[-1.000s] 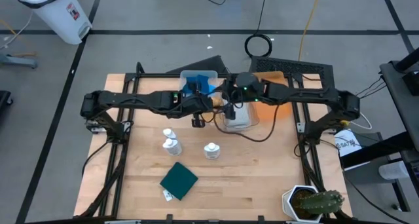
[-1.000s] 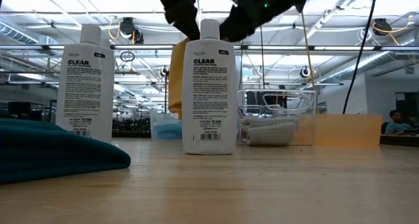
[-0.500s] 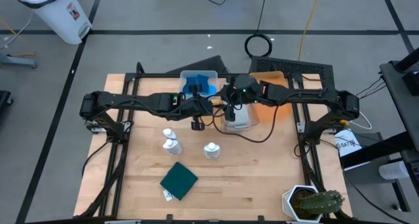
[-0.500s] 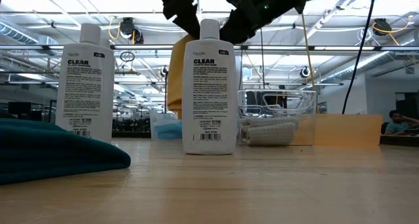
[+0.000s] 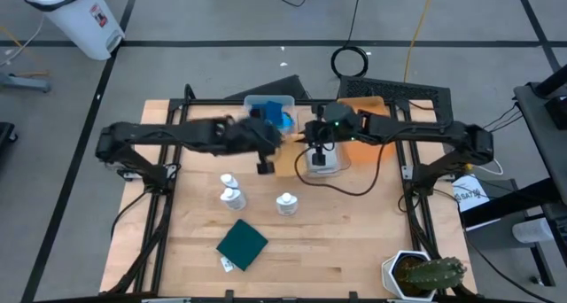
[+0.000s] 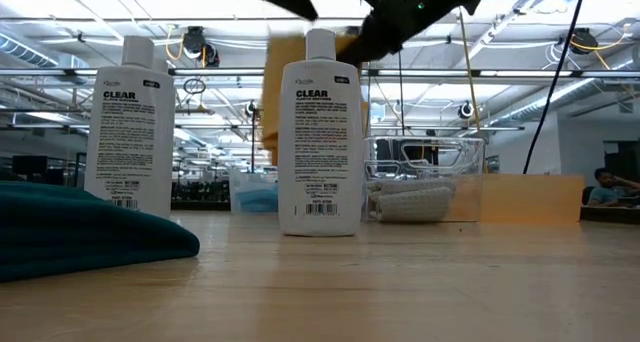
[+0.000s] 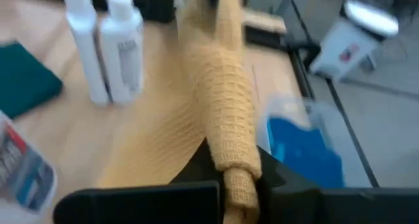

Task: Pick & Place Kitchen Items
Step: Put the yellow towel into the transparent bin

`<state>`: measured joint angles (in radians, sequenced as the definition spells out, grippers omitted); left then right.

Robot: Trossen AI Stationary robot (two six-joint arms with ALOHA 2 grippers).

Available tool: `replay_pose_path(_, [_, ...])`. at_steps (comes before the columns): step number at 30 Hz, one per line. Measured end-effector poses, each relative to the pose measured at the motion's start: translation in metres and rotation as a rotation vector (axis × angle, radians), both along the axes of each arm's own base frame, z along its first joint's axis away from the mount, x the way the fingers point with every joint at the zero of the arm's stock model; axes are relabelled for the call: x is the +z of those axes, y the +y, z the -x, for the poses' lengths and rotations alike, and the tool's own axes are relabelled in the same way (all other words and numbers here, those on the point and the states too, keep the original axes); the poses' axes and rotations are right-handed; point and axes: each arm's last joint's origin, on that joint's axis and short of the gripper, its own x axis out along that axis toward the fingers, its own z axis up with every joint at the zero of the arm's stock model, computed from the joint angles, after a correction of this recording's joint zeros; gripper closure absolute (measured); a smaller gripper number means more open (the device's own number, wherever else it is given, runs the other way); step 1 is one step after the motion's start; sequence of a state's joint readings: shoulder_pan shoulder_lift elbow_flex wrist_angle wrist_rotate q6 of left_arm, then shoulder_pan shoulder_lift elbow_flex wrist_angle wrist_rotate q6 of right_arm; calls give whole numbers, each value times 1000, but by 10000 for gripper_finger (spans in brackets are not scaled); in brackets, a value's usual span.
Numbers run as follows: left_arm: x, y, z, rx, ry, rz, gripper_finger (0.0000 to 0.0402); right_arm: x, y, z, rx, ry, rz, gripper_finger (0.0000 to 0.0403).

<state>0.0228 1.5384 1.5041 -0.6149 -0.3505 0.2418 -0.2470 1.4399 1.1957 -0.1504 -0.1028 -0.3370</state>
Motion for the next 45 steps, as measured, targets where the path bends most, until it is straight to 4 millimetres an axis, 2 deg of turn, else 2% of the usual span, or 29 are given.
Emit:
replay_pose_path(5, [34,17,35,100,-149,81,294,13,3,12,-3,-21,4,398])
replay_pose_path(10, [56,28,61,80,-283,311,267,22,8,22,4,-29,3,399])
replay_pose_path(15, [52,30,58,-30,-256,439,205,27,16,25,34,-47,7,400])
replay_pose_path(20, [34,28,45,-93,-135,404,124,29,22,25,56,-51,20,400])
replay_pose_path(25, [25,28,40,-85,-83,425,87,32,25,27,65,-63,30,400])
replay_pose_path(30, [18,33,33,-49,-62,422,86,32,25,27,66,-66,29,400])
replay_pose_path(38, [7,40,24,-17,-29,430,118,32,28,27,75,-67,22,401])
replay_pose_path(42, [-2,42,16,-26,-2,450,157,32,31,26,87,-66,28,401])
replay_pose_path(45, [-6,42,13,-29,15,447,212,32,31,26,87,-64,28,401])
